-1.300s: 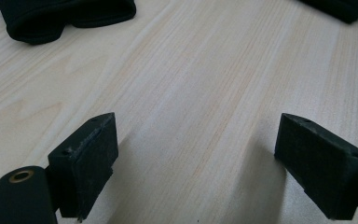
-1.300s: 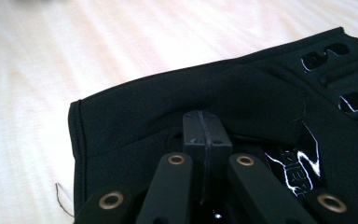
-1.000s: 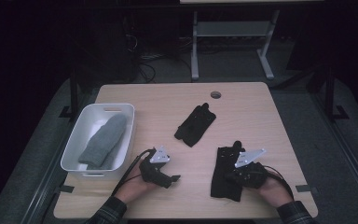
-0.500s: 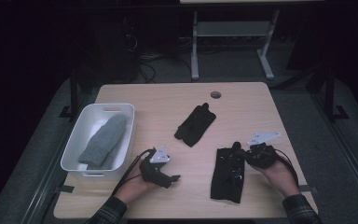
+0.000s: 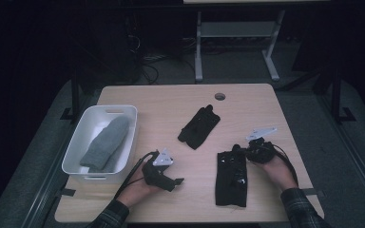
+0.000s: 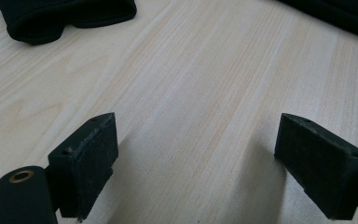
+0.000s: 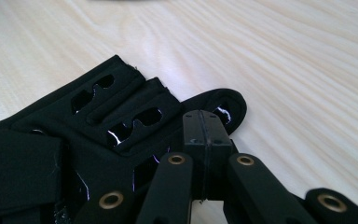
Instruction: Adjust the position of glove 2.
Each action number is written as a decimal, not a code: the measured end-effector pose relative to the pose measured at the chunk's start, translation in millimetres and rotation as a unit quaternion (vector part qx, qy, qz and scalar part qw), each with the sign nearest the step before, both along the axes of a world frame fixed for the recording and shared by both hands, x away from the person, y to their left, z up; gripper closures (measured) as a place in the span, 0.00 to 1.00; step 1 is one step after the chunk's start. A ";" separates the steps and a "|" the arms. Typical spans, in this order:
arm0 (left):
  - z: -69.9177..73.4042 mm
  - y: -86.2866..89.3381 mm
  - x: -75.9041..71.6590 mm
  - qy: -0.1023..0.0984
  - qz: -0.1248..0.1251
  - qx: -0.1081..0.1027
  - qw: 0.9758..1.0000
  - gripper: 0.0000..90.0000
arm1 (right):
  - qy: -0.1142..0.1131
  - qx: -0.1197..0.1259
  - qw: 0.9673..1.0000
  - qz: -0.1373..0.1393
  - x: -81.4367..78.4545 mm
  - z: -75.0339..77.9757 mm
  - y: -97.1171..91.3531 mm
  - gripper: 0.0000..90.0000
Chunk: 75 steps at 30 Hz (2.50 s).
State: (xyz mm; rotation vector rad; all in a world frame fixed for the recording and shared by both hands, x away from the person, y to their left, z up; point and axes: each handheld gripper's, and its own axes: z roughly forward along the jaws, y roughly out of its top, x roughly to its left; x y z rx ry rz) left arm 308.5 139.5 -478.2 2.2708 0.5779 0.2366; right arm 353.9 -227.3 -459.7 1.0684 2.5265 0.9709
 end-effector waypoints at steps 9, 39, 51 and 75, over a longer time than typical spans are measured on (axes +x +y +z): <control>0.4 0.4 0.2 0.001 -0.002 0.003 1.000 0.14 | -0.016 0.013 1.000 0.009 -5.0 5.6 4.9 0.93; 25.5 3.7 17.2 0.034 0.028 -0.012 0.999 0.81 | -0.040 0.023 0.996 -0.083 -55.9 -22.9 -59.3 0.14; 46.9 -18.8 62.6 0.030 0.060 -0.010 0.998 0.99 | -0.035 0.025 0.996 -0.083 -55.8 -22.9 -59.1 0.13; 37.5 -63.5 166.1 0.020 0.090 0.008 0.996 0.99 | -0.034 0.026 0.996 -0.083 -55.7 -22.8 -59.4 0.13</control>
